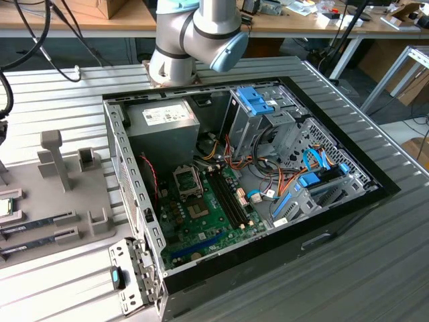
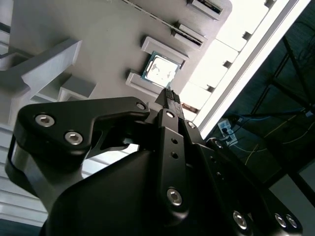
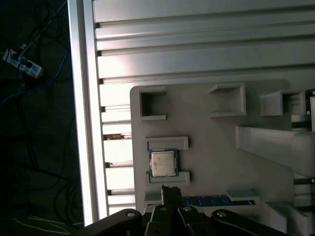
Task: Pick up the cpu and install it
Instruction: 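Reach for the cpu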
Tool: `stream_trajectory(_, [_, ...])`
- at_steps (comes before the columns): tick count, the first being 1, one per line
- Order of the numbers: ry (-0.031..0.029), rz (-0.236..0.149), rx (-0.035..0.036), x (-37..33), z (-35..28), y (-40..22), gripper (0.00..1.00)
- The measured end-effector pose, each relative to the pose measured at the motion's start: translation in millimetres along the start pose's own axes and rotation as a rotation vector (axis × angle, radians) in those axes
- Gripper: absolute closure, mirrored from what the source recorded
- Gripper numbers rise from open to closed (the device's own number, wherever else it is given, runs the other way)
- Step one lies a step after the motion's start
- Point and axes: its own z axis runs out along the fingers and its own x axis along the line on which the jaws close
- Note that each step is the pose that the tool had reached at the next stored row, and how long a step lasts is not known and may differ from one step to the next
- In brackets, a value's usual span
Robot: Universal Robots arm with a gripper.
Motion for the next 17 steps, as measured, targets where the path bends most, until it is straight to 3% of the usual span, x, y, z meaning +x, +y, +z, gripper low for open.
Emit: stream_trajectory(17, [-0.0004, -0.005, -0.0001, -0.2, 6.1, 0.1, 0.89])
